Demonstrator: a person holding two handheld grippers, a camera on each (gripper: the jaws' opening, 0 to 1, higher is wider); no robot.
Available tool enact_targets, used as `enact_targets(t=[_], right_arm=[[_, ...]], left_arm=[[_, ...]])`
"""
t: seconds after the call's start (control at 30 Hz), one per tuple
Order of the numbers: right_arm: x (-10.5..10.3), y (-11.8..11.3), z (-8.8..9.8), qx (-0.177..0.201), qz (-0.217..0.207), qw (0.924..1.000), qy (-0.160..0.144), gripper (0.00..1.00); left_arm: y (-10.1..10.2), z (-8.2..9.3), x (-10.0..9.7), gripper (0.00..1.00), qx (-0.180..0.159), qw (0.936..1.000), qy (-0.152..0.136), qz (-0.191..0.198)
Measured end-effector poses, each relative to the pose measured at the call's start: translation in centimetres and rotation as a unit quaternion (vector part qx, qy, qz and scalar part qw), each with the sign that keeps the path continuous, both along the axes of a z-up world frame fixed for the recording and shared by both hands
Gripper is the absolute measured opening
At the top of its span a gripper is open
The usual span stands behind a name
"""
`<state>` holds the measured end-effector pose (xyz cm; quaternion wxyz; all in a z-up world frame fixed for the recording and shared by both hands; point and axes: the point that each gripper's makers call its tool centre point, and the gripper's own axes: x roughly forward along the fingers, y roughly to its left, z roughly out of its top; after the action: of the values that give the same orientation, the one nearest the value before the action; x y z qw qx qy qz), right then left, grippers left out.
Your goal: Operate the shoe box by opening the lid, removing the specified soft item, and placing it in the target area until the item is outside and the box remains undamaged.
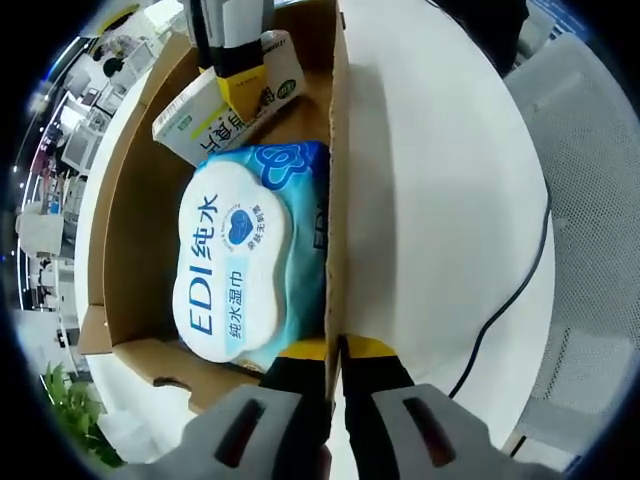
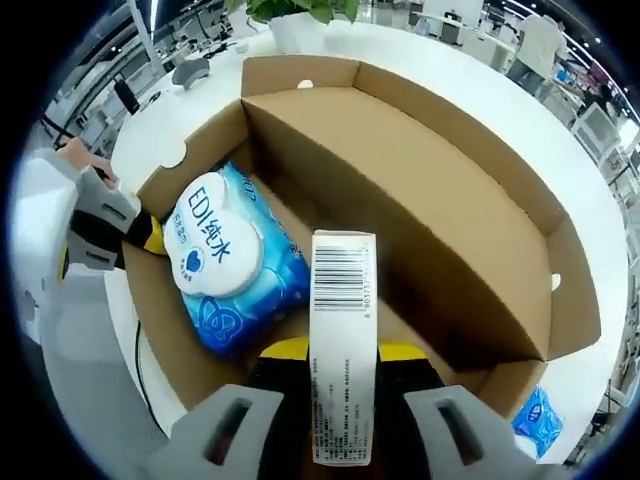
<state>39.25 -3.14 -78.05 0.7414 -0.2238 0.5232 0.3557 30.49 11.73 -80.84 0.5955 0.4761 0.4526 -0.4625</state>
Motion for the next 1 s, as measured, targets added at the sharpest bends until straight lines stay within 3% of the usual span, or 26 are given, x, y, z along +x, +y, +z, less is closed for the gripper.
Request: enact_targets(t=[0.37, 0.63, 1.0], right_arm=[[-0.8, -0.9, 1.2, 0.004, -0.010, 0.9999, -0.008, 0.18], [-0.6, -1.6, 2.4, 0.028, -0.042, 0.9987, 0.000, 0.18], [-1.2, -1.4, 4.6, 0.062, -0.053, 0.9966, -0.014, 0.18]], left_arm=[[-0.1, -0.2, -0.3, 0.02, 0.000, 1.0000, -0.002, -0.001], [-0.1, -0.2, -0.3, 0.02, 0.000, 1.0000, -0.002, -0.002], [-0.1, -0.3, -0.4, 0.02, -0.001, 1.0000, -0.003, -0.001]])
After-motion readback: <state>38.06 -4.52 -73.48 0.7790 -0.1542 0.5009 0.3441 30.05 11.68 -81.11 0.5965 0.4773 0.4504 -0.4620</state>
